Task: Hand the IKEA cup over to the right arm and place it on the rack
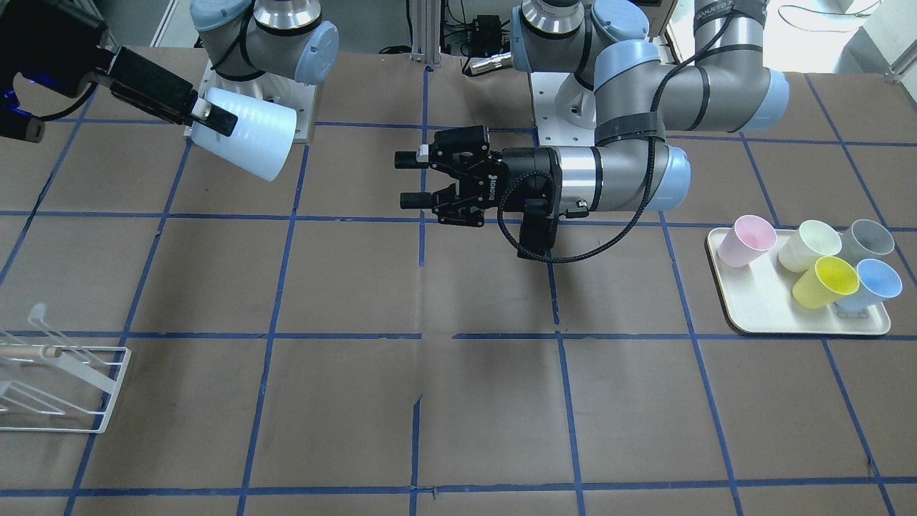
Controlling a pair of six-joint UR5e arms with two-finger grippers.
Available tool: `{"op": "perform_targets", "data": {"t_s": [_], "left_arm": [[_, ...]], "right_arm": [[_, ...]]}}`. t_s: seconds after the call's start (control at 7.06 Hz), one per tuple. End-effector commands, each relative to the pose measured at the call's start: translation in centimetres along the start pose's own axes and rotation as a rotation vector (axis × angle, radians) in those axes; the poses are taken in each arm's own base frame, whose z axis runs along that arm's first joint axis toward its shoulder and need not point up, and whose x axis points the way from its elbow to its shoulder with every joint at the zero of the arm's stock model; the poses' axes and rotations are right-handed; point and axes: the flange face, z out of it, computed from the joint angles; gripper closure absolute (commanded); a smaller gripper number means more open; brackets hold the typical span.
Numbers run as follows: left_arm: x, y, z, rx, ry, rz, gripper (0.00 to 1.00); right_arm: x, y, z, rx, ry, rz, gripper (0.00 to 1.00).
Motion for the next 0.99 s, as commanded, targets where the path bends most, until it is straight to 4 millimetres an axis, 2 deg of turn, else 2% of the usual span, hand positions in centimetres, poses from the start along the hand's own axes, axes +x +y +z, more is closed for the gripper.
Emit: {"op": "perform_targets", "data": {"t_s": [0.0,0.14,0.43,0.57,0.71,0.85], "left_arm": [[-0.8,-1.9,-5.7,-0.057,-0.311,0.002,0.26],[-1.2,-2.2,-8.8,-0.094,-0.484,0.007,0.23],[1.4,-3.8,-12.1,-0.175,-0.855,0.012,0.19],[3.7,-5.0,-13.2,-0.185,-1.020,0.023,0.14],[6.2,-5.4,-14.1,-0.218,-1.188,0.060,0.05],[8.1,-4.5,-14.6,-0.269,-1.309,0.055,0.00]], "right_arm": [[1.2,-1.7,-1.1,0.152,0.223,-0.112,0.71],[1.9,-3.0,-1.3,0.196,0.320,-0.143,0.71],[3.6,-5.1,-1.6,0.218,0.504,-0.246,0.71],[4.1,-6.1,-1.8,0.230,0.575,-0.297,0.72],[4.7,-7.4,-2.1,0.251,0.649,-0.330,0.72],[5.3,-8.7,-3.0,0.304,0.750,-0.345,0.72]]}}
